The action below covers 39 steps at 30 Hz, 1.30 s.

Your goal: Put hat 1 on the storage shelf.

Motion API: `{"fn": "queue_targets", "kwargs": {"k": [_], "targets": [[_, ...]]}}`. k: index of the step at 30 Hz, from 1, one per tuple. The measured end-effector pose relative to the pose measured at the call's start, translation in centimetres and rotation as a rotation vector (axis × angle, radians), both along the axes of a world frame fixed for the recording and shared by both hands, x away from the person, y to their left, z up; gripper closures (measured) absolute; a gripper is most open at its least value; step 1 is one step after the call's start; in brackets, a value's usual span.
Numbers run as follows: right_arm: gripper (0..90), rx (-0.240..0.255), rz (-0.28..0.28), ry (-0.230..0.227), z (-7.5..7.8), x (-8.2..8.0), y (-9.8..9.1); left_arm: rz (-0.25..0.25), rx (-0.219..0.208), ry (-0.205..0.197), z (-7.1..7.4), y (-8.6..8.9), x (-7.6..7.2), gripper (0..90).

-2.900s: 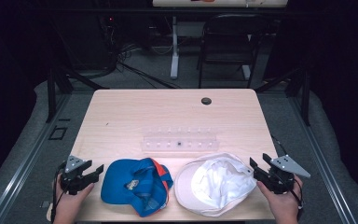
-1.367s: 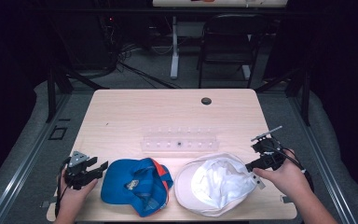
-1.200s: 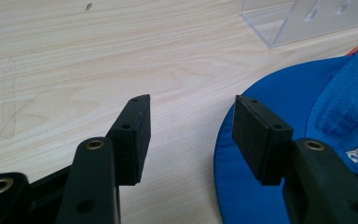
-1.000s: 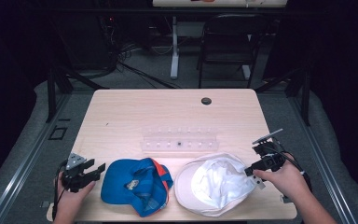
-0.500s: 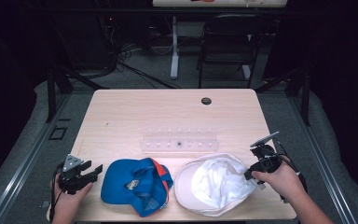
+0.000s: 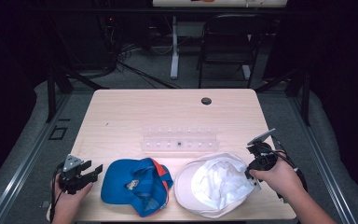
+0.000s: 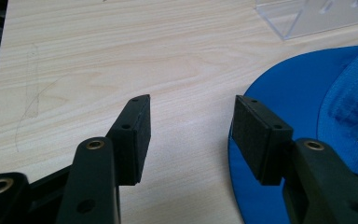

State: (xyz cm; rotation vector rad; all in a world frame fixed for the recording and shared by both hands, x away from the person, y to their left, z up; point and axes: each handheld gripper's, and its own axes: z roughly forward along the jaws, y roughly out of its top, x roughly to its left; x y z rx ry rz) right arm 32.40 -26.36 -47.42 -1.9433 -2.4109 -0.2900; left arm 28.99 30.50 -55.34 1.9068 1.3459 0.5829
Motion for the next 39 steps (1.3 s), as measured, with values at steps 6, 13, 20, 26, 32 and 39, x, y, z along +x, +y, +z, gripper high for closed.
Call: {"fn": "queue_targets", "kwargs": {"k": [6,13,20,26,32,39], "targets": [[78.1,-0.060,-0.001,0.016,1.1,0.4,1.1,-0.003,0.002,-0.004,0.0,0.0,0.0,47.6],[78.5,-0.093,-0.017,0.012,1.3,0.8,1.8,-0.001,0.002,0.001,0.1,0.1,0.0,47.8],[79.2,-0.103,-0.024,0.031,2.0,1.1,2.2,-0.003,0.001,-0.004,0.0,0.0,0.0,48.0],[80.0,-0.101,-0.025,0.056,2.6,1.3,2.5,0.001,-0.001,0.001,0.0,0.1,0.0,48.0],[80.4,-0.100,-0.031,0.065,3.4,1.5,2.7,0.005,-0.009,-0.011,-0.1,0.0,0.0,48.2],[80.7,-0.108,-0.030,0.074,4.7,1.7,2.8,-0.005,0.002,0.005,0.0,0.0,0.1,48.1]]}}
